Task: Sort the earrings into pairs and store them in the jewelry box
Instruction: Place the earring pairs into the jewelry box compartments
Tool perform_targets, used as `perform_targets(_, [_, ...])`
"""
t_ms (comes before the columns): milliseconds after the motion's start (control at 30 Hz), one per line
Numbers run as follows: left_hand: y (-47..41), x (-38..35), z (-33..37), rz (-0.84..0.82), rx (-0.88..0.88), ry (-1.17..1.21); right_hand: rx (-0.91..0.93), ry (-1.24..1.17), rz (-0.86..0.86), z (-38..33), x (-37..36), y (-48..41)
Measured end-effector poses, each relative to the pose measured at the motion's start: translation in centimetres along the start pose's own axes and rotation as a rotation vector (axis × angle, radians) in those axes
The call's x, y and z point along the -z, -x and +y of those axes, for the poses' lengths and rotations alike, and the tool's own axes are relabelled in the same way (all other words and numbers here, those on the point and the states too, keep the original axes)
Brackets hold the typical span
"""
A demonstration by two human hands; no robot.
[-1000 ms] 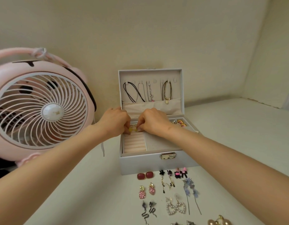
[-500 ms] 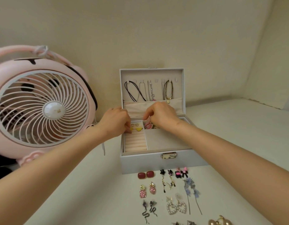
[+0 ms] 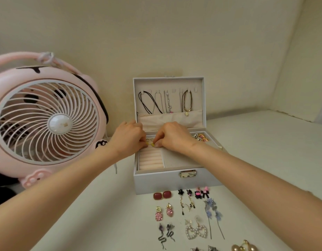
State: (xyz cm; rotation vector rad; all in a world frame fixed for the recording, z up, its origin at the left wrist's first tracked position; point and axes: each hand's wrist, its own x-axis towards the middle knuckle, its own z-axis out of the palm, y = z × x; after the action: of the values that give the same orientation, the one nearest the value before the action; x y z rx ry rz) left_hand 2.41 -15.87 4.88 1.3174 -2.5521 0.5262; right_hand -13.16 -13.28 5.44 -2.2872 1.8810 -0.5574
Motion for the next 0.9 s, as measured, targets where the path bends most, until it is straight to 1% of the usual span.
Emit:
perform_targets(133, [0.0,0.0,0.0,-0.006,-0.011,0.003,-0.002,0.026,0.03,-0.1,-0.4,-0.4])
perform_targets(300, [-0.5,0.7,-0.4,-0.091,-0.031,0.011,0.042,0.073,0.043,-0.3,-0.3,-0.6])
perform_targets(433, [-0.8,0.8,0.0,-0.086,-0.033,-0.027,0.08,0.11,0.052,-0.3,-0.3,-0.8])
perform_targets(600, [-0.3,0.5,-0.1,-0.059,-0.039,-0.028,0.105,0.083,0.074,0.1,-0.5,-0.4])
perform_targets(700, [0.1,0.6,-0.2,-0.018,-0.011,0.032,0.076,0.0,0.112,0.3,0.4,0.2])
perform_targets(767, [0.3,1.0,0.0,0.047,0.018,0.093,0.061,-0.026,0.142,0.7,1.4,0.8])
perform_targets(900, [0.7,2.4,0.9,0.214,0.056,0.209,0.057,0.032,0.15,2.0,3.3,2.8])
